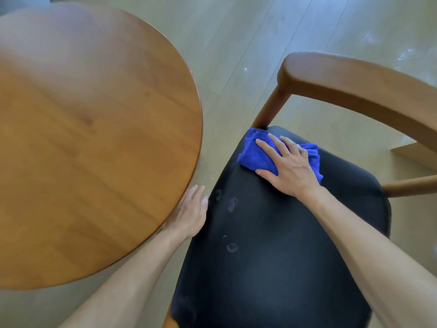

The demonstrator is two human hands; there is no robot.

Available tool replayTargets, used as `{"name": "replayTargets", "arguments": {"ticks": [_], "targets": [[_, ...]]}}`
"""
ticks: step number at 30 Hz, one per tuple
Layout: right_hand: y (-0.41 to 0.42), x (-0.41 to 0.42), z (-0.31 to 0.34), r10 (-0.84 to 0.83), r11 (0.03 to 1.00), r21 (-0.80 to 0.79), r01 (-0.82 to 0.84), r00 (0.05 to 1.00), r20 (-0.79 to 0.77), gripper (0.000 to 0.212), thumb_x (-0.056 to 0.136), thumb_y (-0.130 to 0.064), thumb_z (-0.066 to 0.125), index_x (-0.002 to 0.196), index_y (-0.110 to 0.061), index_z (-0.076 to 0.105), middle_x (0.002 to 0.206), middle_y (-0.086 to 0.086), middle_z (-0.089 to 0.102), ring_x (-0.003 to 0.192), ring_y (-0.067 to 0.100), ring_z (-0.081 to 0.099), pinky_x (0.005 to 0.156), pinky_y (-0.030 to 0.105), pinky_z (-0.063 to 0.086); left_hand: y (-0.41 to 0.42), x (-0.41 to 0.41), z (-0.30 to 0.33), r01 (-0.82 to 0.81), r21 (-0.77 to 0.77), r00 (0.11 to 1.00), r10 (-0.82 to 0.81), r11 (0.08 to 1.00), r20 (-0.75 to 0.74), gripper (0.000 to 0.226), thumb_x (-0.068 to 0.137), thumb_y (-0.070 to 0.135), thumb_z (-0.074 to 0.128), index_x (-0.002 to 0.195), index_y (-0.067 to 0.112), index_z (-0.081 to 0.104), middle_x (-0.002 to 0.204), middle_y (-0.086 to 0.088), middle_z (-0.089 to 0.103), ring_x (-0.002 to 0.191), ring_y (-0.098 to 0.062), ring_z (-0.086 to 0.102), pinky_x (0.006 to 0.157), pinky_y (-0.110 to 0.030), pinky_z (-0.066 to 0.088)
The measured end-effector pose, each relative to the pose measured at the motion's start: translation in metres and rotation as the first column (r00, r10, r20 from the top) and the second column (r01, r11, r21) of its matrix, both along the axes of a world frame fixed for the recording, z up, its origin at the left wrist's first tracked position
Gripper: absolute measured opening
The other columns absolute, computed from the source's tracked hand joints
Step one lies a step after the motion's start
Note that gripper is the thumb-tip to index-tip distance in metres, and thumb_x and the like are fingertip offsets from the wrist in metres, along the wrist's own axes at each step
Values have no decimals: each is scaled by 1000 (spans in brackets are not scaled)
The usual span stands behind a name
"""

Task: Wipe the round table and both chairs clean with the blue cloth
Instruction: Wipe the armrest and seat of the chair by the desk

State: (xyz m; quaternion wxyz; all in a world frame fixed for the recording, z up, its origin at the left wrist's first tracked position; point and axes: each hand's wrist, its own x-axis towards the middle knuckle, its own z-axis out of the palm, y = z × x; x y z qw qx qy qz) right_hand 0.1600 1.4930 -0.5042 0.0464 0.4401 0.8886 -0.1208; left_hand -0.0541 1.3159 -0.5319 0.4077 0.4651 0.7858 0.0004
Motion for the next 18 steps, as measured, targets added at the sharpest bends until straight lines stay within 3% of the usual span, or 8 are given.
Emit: {"name": "replayTargets", "arguments": {"ticks": [9, 15, 18], "targets": [[-55, -14, 4, -82, 990, 101, 96, 988, -134, 54, 84, -30, 68, 135, -19, 53, 137, 9, 53, 121, 35, 52, 80, 47, 42, -39, 11, -2, 97, -95, 968, -116, 991, -223, 73, 88, 57, -6, 154, 26, 2, 162, 1, -2, 149, -19, -2, 118, -40, 5], [-171, -24, 9, 31, 994, 104, -11, 981, -189, 44, 80, -24, 62, 124, -22, 63, 134, 7, 58, 118, 33, 57, 83, 42, 48, -55, 17, 2, 77, -146, 953, -116, 986, -281, 64, 95, 51, 0, 154, 26, 3, 162, 0, 0, 149, -21, -1, 118, -47, 4], [-239, 1, 17, 206, 978, 39, -203, 942, -265, 38, 84, -21, 53, 119, -27, 66, 132, 4, 60, 119, 30, 59, 91, 44, 46, -68, 10, 10, 147, -161, 931, -191, 976, -310, 60, 98, 47, 7, 154, 25, 4, 162, -2, 3, 149, -23, 1, 118, -47, 7]]}}
